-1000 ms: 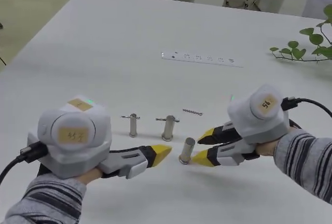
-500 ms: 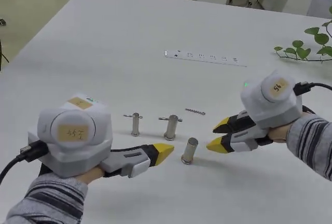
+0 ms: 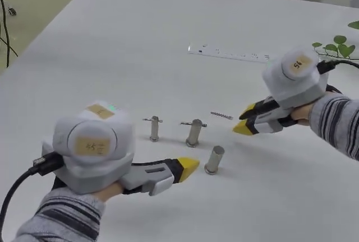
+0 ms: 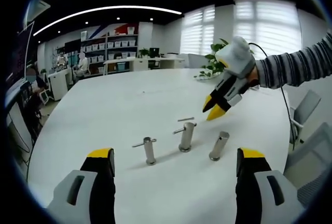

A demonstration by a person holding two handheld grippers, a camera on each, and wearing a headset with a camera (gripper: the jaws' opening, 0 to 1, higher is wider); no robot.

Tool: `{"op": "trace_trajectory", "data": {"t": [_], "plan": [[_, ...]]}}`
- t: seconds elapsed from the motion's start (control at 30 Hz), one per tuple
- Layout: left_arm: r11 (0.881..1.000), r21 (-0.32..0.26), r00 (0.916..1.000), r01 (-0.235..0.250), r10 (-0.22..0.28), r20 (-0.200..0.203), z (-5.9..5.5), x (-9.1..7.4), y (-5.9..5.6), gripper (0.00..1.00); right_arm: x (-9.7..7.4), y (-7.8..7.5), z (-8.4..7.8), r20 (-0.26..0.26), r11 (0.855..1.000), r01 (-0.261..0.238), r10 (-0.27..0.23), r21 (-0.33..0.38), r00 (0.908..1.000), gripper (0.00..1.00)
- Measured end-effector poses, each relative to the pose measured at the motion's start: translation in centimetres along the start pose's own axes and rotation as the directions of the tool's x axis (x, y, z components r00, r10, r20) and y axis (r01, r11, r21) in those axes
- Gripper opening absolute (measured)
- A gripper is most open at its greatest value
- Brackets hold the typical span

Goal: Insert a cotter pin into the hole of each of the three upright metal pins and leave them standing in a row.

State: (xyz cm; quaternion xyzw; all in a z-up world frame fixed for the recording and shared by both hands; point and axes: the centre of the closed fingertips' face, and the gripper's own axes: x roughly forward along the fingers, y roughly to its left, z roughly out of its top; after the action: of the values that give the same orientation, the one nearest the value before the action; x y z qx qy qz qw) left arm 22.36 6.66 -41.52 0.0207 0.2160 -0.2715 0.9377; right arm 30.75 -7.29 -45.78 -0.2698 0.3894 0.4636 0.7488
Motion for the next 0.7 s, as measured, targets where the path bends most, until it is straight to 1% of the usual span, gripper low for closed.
{"op": "trace_trajectory", "data": {"t": [0.2, 0.27, 0.33, 0.4, 0.43, 0.47, 0.6, 0.7], "plan": [[1.0, -0.007, 1.0, 0.001, -0.001, -0.008, -0.2, 0.1, 0.0, 0.96, 1.3, -1.9, 0.4, -0.027, 1.0, 0.008, -0.008, -0.005, 0.9996, 0.14], [1.0, -0.008, 0.9999, 0.003, -0.004, -0.016, -0.3, 0.1, 0.0, 0.95, 2.0, -3.1, 0.6, -0.036, 1.0, 0.001, -0.001, -0.002, 0.9994, 0.13], [1.0, -0.007, 0.9997, 0.004, -0.004, -0.023, -0.5, 0.1, 0.1, 0.94, 2.3, -3.2, 0.5, -0.043, 1.0, -0.006, 0.006, 0.004, 0.9991, 0.13], [1.0, -0.011, 0.9999, 0.001, -0.001, -0.015, -0.3, 0.0, 0.2, 0.94, 2.8, -3.2, 0.4, -0.052, 1.0, -0.013, 0.014, 0.012, 0.9986, 0.13], [1.0, -0.019, 0.9999, 0.001, -0.001, -0.01, -0.3, -0.1, 0.3, 0.94, 3.5, -3.9, 0.3, -0.056, 1.0, -0.015, 0.015, 0.009, 0.9983, 0.13], [1.0, -0.024, 0.9999, 0.002, -0.002, -0.011, -0.3, 0.0, 0.3, 0.94, 3.8, -4.1, 0.3, -0.058, 1.0, -0.015, 0.016, 0.006, 0.9982, 0.13], [1.0, -0.028, 0.9998, 0.0, 0.0, -0.021, -0.5, 0.0, 0.4, 0.94, 4.2, -4.1, 0.3, -0.069, 1.0, -0.021, 0.022, 0.005, 0.9974, 0.11], [0.999, -0.032, 0.9998, 0.003, -0.003, -0.017, -0.5, 0.0, 0.4, 0.94, 4.4, -4.1, 0.1, -0.081, 1.0, -0.021, 0.021, 0.009, 0.9964, 0.08]]}}
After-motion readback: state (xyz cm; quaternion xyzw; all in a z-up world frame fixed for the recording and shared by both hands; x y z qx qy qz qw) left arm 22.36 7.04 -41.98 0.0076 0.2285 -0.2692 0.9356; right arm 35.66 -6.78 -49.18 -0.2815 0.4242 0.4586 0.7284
